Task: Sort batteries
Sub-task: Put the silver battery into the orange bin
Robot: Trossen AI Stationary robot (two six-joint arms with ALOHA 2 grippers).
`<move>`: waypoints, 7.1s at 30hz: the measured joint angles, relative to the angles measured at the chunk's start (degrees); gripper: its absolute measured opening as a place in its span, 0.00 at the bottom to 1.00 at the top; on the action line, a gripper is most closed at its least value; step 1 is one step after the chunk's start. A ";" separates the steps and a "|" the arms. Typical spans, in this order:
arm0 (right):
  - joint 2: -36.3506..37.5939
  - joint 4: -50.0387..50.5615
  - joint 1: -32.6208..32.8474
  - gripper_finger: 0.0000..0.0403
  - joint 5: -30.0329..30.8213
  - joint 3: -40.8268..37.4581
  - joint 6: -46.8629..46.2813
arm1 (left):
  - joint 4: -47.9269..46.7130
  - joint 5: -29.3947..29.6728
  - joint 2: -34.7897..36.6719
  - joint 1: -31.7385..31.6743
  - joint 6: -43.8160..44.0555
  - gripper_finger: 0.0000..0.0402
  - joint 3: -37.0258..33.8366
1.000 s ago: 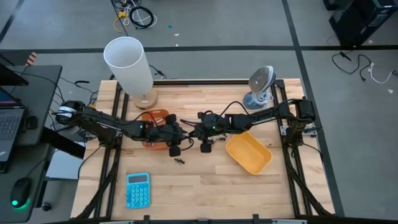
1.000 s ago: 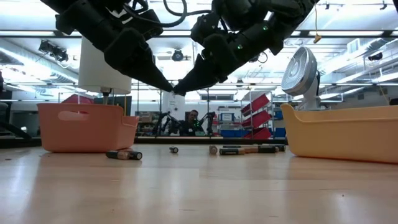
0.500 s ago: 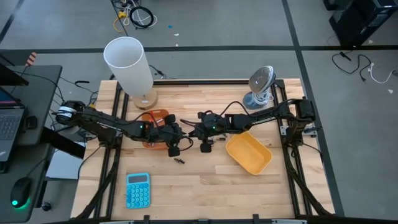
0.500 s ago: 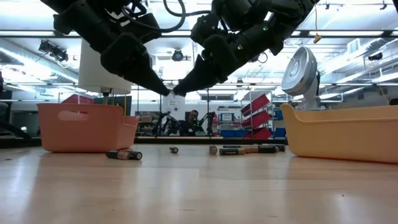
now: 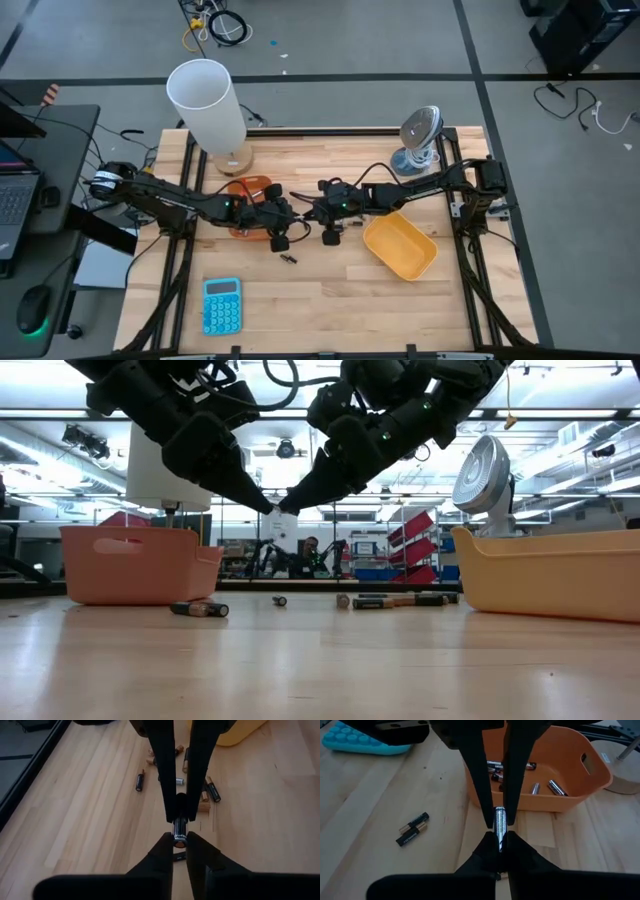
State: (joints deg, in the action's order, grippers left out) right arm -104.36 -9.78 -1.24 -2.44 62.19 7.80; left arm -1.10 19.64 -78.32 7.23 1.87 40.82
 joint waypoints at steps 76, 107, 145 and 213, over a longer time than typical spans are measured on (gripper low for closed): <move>12.55 24.87 -5.15 0.29 2.56 -5.17 5.90 | -77.75 3.98 0.02 2.31 13.37 0.04 24.54; 12.57 18.36 -8.74 0.29 -2.38 -8.33 10.43 | -69.45 -3.85 0.01 -16.91 5.12 0.04 17.99; 12.57 16.78 -8.80 0.27 -2.12 -8.33 10.39 | -69.00 -8.76 0.00 -21.12 32.13 0.04 17.99; 12.56 18.18 -10.12 0.26 3.27 -7.37 8.47 | -66.02 0.13 -8.90 -18.82 24.35 0.23 25.65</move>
State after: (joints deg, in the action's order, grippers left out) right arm -91.80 8.40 -11.37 0.83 54.83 16.28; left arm -67.12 19.77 -87.22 -11.59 26.22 66.47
